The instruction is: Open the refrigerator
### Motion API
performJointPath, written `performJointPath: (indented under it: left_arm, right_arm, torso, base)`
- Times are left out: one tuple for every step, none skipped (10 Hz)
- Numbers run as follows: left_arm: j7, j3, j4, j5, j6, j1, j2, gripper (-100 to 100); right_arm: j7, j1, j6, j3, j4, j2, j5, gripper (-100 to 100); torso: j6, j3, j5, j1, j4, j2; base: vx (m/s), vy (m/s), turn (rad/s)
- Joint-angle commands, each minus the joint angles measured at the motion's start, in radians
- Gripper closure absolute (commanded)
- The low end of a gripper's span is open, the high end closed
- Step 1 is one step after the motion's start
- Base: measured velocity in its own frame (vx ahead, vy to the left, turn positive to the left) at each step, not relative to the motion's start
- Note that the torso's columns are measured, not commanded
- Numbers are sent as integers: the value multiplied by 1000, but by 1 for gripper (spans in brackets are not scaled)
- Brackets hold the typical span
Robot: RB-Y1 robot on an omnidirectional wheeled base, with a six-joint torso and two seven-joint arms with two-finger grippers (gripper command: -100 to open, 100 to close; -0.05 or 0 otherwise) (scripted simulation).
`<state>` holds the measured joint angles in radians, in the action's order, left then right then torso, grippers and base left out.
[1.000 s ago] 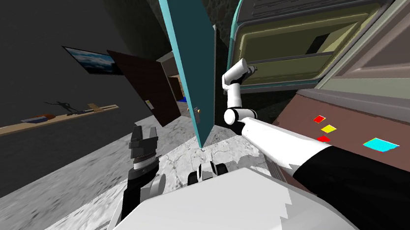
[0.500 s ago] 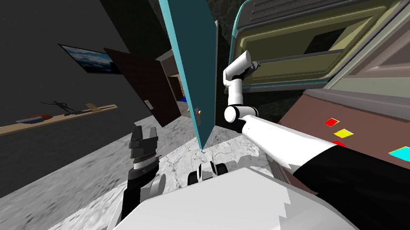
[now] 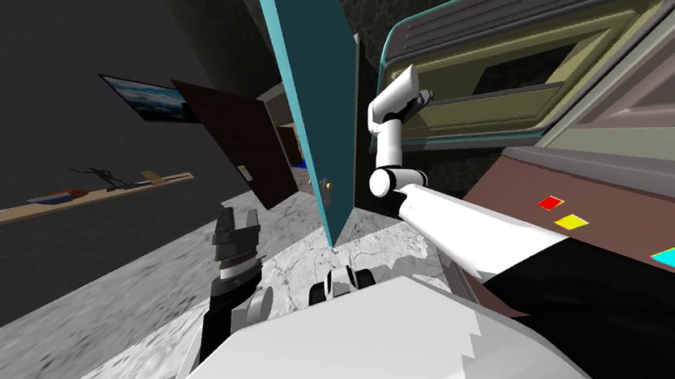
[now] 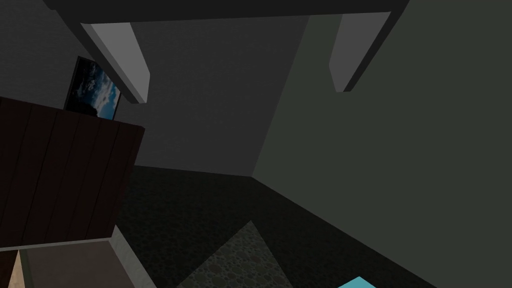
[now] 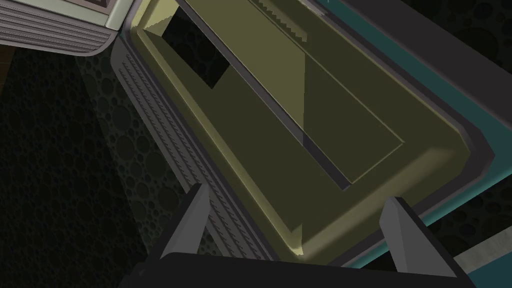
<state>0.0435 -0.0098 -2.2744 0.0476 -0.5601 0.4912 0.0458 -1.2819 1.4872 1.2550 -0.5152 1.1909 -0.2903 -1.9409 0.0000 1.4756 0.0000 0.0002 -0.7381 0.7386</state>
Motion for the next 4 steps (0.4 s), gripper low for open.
performJointPath:
  left_arm:
    - [0, 0, 0, 0, 0, 0, 0, 0]
    - [0, 0, 0, 0, 0, 0, 0, 0]
    - [0, 0, 0, 0, 0, 0, 0, 0]
    - [0, 0, 0, 0, 0, 0, 0, 0]
  right_arm:
    - [0, 0, 0, 0, 0, 0, 0, 0]
    - [0, 0, 0, 0, 0, 0, 0, 0]
    - [0, 0, 0, 0, 0, 0, 0, 0]
    - [0, 0, 0, 0, 0, 0, 0, 0]
  torso:
    - [0, 0, 0, 0, 0, 0]
    - [0, 0, 0, 0, 0, 0]
    - [0, 0, 0, 0, 0, 0]
    - [0, 0, 0, 0, 0, -1]
  base:
    - [0, 0, 0]
    - [0, 0, 0]
    - [0, 0, 0]
    - [0, 0, 0]
